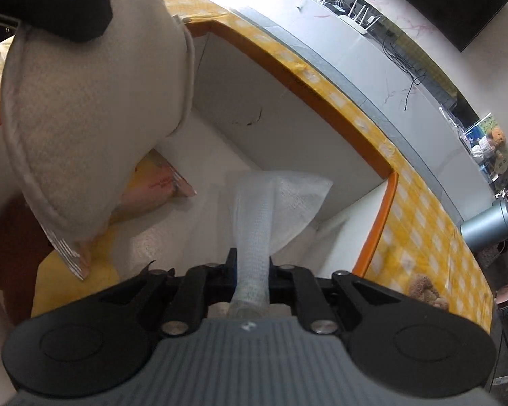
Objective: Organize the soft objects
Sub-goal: 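Lower the white mesh pad into the box and open the right tool, then lower the bath mitt into the box and open the left tool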
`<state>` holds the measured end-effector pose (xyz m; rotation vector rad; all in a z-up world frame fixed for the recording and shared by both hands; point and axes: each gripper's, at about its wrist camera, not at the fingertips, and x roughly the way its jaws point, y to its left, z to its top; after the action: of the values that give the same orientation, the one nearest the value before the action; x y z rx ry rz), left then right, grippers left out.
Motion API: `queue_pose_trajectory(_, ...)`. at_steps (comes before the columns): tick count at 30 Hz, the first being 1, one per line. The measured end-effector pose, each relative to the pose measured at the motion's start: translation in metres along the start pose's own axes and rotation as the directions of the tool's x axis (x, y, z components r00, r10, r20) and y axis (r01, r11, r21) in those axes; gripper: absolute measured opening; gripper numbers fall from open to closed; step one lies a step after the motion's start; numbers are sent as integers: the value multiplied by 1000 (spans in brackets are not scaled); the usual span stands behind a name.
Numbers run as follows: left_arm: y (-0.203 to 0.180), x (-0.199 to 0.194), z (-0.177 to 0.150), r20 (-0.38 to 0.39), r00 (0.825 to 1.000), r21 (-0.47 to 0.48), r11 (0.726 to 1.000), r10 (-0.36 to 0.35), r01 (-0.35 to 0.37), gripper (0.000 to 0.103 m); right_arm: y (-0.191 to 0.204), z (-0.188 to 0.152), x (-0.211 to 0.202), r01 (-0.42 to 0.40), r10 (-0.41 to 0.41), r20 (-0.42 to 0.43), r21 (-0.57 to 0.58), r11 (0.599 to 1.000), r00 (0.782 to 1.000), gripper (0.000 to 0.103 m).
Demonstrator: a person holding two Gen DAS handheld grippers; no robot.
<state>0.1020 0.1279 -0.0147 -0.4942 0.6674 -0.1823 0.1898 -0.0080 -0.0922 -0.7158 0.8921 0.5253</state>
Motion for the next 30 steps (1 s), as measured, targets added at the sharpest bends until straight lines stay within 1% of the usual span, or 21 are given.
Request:
queue_pose_trajectory(2, 1, -2, 1, 6, 1000, 2, 1000, -1, 1, 5, -1, -3, -2, -11, 11, 1, -16, 1000, 1000, 11)
queue_pose_trajectory(3, 1, -4, 1, 21, 1000, 13, 1000, 5, -5, 5, -3, -3, -4, -16, 16, 9, -13, 1000, 1000, 12)
queue_pose_trajectory(4, 0, -6, 1, 34, 999, 21, 1000, 12, -13, 5, -8, -2, -7, -29, 28, 28, 8, 1000, 999, 15)
queue_pose_trajectory(5, -1, -8, 1, 44, 999, 32, 999, 15, -17, 5, -12, -2, -10, -33, 31, 46, 35, 999, 998, 37)
queue_pose_trajectory(6, -3, -8, 1, 51, 999, 44, 999, 15, -17, 5, -18, -4, -14, -28, 23, 70, 71, 997, 997, 61)
queue_pose_trajectory(7, -5, -8, 1, 54, 998, 50, 999, 17, -19, 5, -21, -5, -18, -30, 19, 105, 97, 995, 994, 66)
queue_pose_trajectory(8, -7, -7, 1, 54, 998, 59, 998, 19, -23, 5, -23, -6, -20, -34, 19, 122, 120, 992, 992, 68)
queue_pose_trajectory(12, -14, -1, 5, 56, 998, 92, 995, 21, -26, 5, -26, -11, -23, -43, 20, 168, 135, 990, 986, 68)
queue_pose_trajectory(16, -27, 9, 5, 60, 998, 150, 988, 37, -46, 5, -31, -23, -30, -90, 43, 251, 182, 979, 967, 71)
queue_pose_trajectory(18, -44, 24, 11, 56, 996, 189, 979, 68, -77, 5, -33, -28, -37, -103, 45, 287, 189, 977, 957, 73)
queue_pose_trajectory(19, -52, 32, 14, 60, 996, 212, 974, 71, -82, 5, -35, -30, -41, -102, 42, 299, 188, 977, 953, 73)
queue_pose_trajectory(20, -59, 39, 15, 66, 996, 223, 972, 63, -76, 5, -38, -32, -46, -101, 36, 316, 191, 976, 948, 73)
queue_pose_trajectory(21, -64, 45, 15, 72, 997, 220, 974, 37, -52, 5, -41, -34, -51, -98, 26, 330, 202, 974, 943, 76)
queue_pose_trajectory(22, -66, 50, 13, 68, 998, 207, 978, -6, -8, 5, -46, -39, -58, -90, 8, 346, 222, 971, 938, 77)
queue_pose_trajectory(23, -67, 56, 11, 53, 998, 196, 980, -41, 30, 5, -51, -42, -62, -87, -3, 355, 237, 968, 935, 77)
queue_pose_trajectory(24, -66, 64, 7, 11, 998, 190, 980, -68, 65, 5, -56, -46, -66, -82, -14, 359, 251, 964, 933, 77)
queue_pose_trajectory(25, -64, 72, 5, -30, 997, 188, 979, -76, 80, 5, -63, -51, -70, -70, -36, 363, 275, 959, 931, 77)
queue_pose_trajectory(26, -60, 82, 0, -83, 994, 182, 980, -72, 87, 5, -68, -56, -73, -54, -62, 361, 302, 952, 931, 77)
queue_pose_trajectory(28, -48, 101, -9, -159, 986, 158, 985, -46, 71, 5, -77, -63, -77, -31, -100, 351, 348, 937, 931, 77)
queue_pose_trajectory(30, -41, 116, -17, -232, 973, 167, 984, -13, 53, 5, -86, -68, -79, -28, -114, 350, 376, 926, 930, 77)
